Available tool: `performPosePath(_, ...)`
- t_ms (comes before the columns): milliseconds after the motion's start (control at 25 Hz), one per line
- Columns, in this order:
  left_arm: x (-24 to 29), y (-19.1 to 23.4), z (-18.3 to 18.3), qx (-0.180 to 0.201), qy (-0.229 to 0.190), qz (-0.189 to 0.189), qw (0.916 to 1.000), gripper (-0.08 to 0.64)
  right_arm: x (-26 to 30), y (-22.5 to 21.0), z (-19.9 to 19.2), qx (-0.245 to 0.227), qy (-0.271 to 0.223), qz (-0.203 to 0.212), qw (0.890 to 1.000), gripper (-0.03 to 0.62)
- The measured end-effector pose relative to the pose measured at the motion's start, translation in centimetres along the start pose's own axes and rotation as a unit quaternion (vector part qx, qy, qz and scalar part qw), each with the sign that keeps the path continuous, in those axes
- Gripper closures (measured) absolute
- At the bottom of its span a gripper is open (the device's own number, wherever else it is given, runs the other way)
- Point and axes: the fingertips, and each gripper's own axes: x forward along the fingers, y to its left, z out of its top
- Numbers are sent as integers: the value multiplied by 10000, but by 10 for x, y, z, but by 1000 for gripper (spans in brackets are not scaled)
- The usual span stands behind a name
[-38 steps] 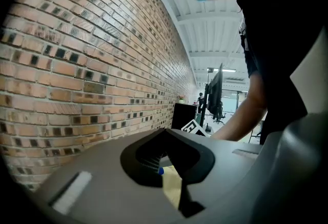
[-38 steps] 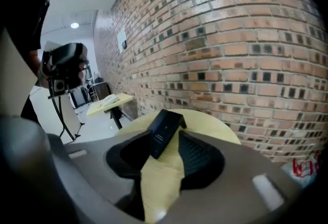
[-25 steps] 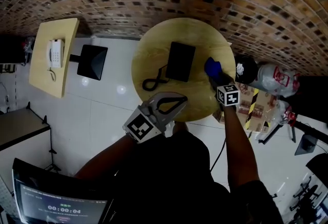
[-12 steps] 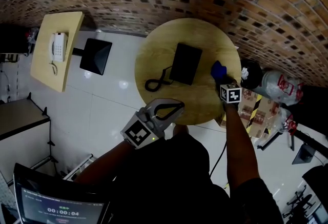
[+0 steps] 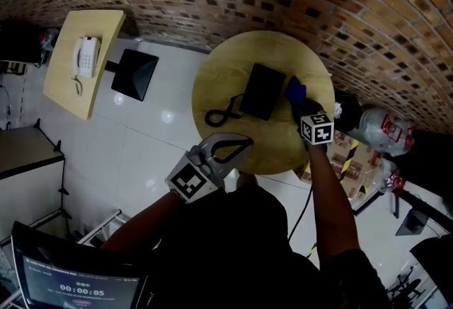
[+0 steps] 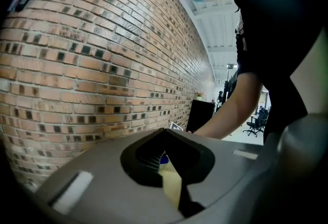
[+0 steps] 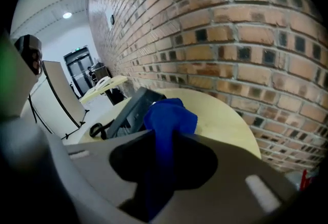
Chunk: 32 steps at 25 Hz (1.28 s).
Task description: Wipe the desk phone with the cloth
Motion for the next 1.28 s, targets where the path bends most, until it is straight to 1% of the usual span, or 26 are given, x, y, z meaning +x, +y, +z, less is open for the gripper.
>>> performPosePath(120, -8, 2, 2, 46, -18, 51, 10000, 555, 5, 21, 42, -376, -253, 160, 9988, 500)
performPosePath(240, -15, 5, 1, 38, -46, 120, 9999, 555, 20, 37, 71, -787, -330, 278, 9960, 500)
performPosePath(360, -24, 6, -3, 25, -52, 195, 9998, 555, 39, 44, 82, -1080, -234, 334, 9933, 500)
performPosePath(440, -30, 8, -6, -12, -59, 277, 9996, 555, 51, 46, 80, -1223, -77, 348, 9919, 500)
performPosePath(520, -37, 10, -9, -56, -47, 366, 9993, 555, 59, 48, 73, -1329, 103, 361, 9904, 500)
performPosePath(640, -45, 13, -12, -91, -40, 450, 9989, 554, 62, 55, 61, -1386, 220, 403, 9893, 500)
performPosePath(800, -52, 17, -15, -108, -56, 500, 9987, 554, 61, 74, 37, -1562, 404, 540, 9854, 500)
performPosePath(1000, -53, 16, -17, -118, -81, 481, 9987, 554, 58, 98, 5, -1376, 525, 770, 9861, 500)
performPosePath(1120, -54, 15, -18, -144, -73, 465, 9988, 555, 57, 118, -19, -1371, 631, 971, 9838, 500)
performPosePath(1280, -55, 13, -19, -104, -70, 438, 9990, 554, 55, 138, -51, -1326, 853, 1114, 9812, 500)
